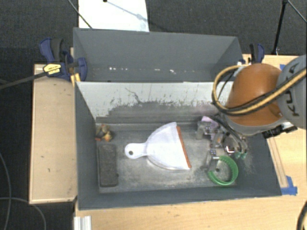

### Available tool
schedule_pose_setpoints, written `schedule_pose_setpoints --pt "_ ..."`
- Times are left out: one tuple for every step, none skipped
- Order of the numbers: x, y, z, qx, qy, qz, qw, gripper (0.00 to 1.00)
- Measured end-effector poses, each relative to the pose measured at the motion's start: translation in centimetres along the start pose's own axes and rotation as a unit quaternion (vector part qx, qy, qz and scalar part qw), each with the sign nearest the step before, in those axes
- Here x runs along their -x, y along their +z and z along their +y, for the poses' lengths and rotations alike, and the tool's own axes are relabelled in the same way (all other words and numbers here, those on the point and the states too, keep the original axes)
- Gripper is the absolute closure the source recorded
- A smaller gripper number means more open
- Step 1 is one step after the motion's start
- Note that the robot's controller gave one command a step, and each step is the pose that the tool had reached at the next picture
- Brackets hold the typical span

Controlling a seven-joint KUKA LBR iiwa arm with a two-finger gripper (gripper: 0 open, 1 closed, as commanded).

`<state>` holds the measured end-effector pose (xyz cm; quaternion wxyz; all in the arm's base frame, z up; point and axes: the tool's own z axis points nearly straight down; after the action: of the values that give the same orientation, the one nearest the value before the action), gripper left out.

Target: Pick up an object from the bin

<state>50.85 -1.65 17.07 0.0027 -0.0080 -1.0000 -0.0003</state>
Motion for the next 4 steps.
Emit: schedule_pose_setpoints --pt "0.2 -0.4 0.0 0.0 0.0 -0.004 1.0 0.0" --pt "-0.9 2.6 3.8 0.0 -0.016 -0.0056 0.9999 0.0" --pt "0.8 5.4 6.5 0.001 -0.003 -0.0047 1.0 0.0" --pt "1.4 10.1 8.9 0.0 0.03 -0.0022 0.9996 1.0"
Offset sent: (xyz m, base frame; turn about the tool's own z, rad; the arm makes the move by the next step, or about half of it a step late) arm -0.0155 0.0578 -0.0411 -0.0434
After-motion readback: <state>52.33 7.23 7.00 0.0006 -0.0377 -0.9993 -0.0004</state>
